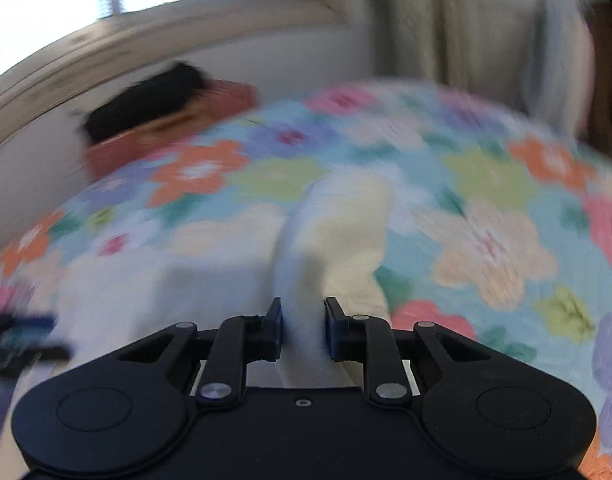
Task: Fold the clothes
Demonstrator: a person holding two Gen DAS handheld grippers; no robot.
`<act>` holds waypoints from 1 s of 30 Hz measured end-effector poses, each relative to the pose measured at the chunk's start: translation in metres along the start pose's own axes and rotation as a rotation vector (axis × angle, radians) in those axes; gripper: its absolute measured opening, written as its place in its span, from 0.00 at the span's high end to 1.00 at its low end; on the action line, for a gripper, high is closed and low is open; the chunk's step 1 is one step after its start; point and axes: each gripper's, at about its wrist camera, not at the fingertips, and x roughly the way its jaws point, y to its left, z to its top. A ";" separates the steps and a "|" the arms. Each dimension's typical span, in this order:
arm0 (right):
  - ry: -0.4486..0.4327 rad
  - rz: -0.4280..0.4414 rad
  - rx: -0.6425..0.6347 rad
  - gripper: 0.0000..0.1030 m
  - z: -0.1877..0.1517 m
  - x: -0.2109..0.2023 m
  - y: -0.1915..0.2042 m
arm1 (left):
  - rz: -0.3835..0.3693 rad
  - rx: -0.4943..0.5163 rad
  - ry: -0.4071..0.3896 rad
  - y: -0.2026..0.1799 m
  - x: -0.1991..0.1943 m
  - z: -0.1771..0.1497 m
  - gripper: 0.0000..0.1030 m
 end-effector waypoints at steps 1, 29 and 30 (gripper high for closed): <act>-0.021 -0.006 -0.074 0.76 -0.008 -0.009 0.024 | -0.001 0.000 -0.002 0.000 0.000 0.000 0.03; 0.193 0.355 -0.034 0.20 0.022 0.012 0.008 | -0.010 -0.005 -0.033 0.012 0.001 0.001 0.29; 0.186 0.362 -0.037 0.20 0.021 0.017 0.012 | -0.032 -0.002 -0.030 0.011 0.002 0.001 0.24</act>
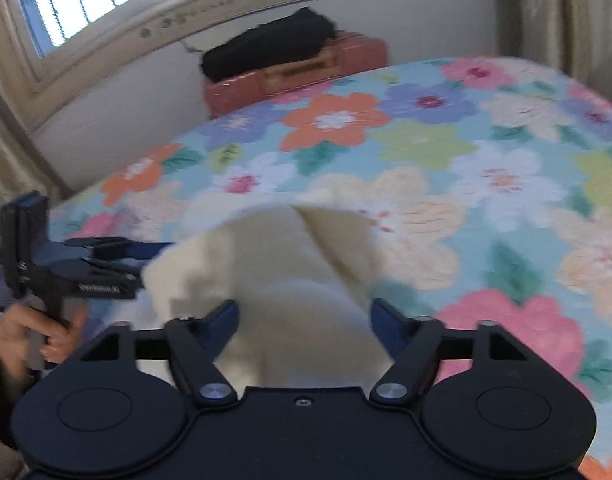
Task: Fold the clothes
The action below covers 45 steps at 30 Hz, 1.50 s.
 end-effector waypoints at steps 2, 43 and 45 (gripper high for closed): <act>-0.016 -0.003 -0.014 0.20 0.000 0.011 0.004 | -0.034 0.006 0.003 -0.002 0.002 -0.002 0.08; -0.135 -0.585 0.239 0.20 -0.061 -0.079 -0.018 | -0.089 -0.071 -0.014 -0.010 0.008 -0.002 0.02; -0.091 -0.547 0.265 0.20 -0.093 -0.093 0.007 | -0.004 0.026 -0.002 -0.026 0.005 -0.005 0.02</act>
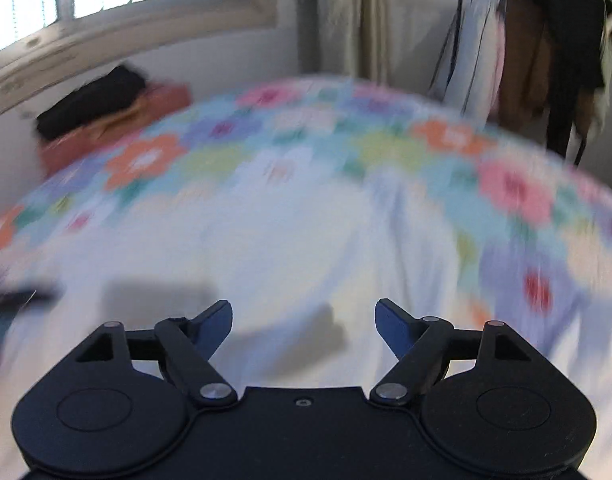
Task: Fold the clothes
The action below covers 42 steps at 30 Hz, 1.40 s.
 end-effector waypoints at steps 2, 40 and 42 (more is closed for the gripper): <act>0.034 -0.028 -0.011 0.20 -0.038 -0.024 0.000 | 0.127 0.142 0.018 -0.021 0.000 -0.003 0.12; -0.037 0.033 0.094 0.89 -0.295 -0.203 -0.079 | -0.199 0.339 0.329 -0.283 -0.144 -0.071 0.02; -0.093 0.010 0.102 0.91 -0.298 -0.227 -0.081 | -0.249 0.399 0.391 -0.315 -0.152 -0.099 0.02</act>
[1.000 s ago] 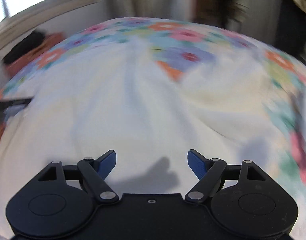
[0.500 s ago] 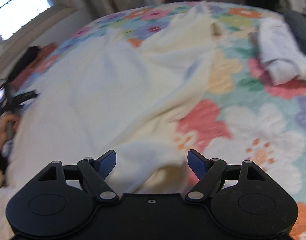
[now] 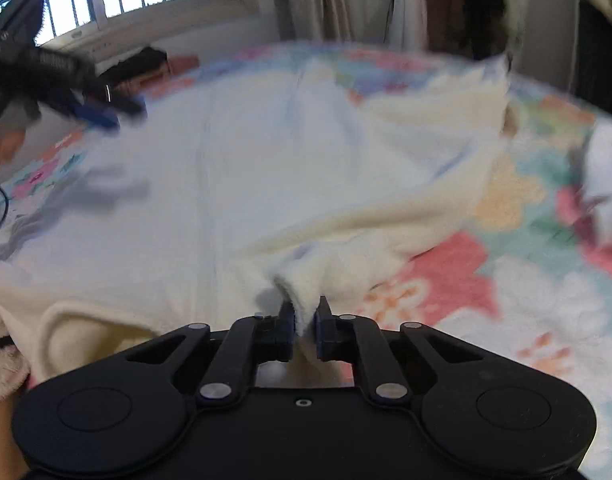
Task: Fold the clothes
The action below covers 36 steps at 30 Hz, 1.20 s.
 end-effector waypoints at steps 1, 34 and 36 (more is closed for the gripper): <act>-0.026 0.001 0.029 0.91 -0.001 -0.014 -0.004 | -0.018 0.047 0.026 -0.019 0.004 -0.010 0.02; -0.006 0.059 0.408 0.41 -0.013 -0.054 -0.090 | 0.034 0.078 0.030 -0.114 0.084 0.059 0.02; -0.024 0.049 0.443 0.41 -0.001 -0.042 -0.109 | 0.051 0.075 0.033 -0.111 0.110 0.071 0.02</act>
